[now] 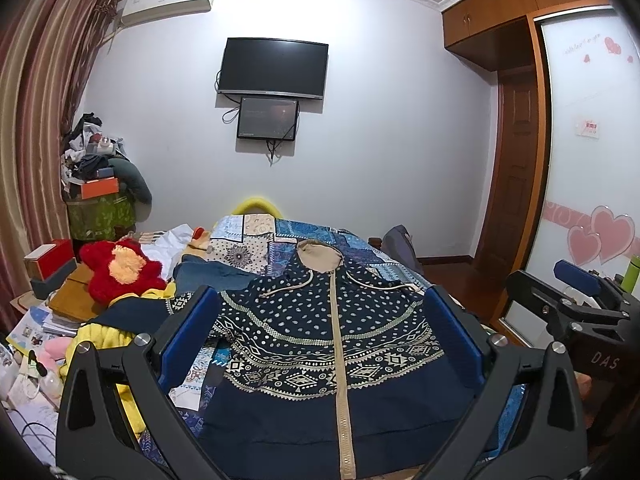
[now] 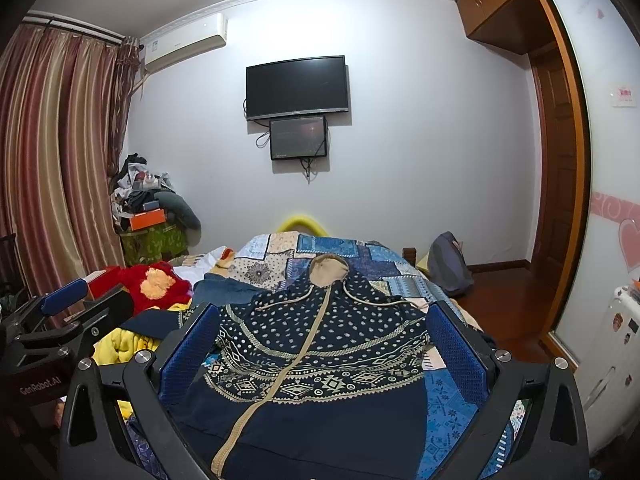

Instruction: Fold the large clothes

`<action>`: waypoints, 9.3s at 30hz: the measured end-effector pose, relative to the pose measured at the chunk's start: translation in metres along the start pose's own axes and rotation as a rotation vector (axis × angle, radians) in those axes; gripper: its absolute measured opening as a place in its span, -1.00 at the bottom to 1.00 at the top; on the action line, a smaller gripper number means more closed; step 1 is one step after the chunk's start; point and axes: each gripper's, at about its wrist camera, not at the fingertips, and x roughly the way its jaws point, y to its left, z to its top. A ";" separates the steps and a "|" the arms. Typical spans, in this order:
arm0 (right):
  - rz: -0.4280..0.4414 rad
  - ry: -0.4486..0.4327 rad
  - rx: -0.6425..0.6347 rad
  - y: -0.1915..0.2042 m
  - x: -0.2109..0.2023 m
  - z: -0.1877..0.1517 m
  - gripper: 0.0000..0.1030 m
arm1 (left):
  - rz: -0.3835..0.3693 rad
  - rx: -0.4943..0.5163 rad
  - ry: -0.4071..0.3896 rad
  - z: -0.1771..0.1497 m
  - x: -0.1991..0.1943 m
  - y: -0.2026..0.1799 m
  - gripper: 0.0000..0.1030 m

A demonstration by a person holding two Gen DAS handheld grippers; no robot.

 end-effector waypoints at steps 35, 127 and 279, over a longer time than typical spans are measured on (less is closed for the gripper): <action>-0.009 -0.002 -0.009 -0.002 0.004 -0.001 1.00 | 0.002 -0.017 0.010 -0.002 0.008 0.005 1.00; 0.186 0.736 -0.134 0.021 0.481 -0.068 0.99 | 0.314 -0.189 0.304 0.036 0.336 0.279 -0.95; -0.276 0.793 0.799 -0.400 0.409 -0.168 -0.81 | -0.184 0.216 0.760 -0.091 0.487 -0.037 0.43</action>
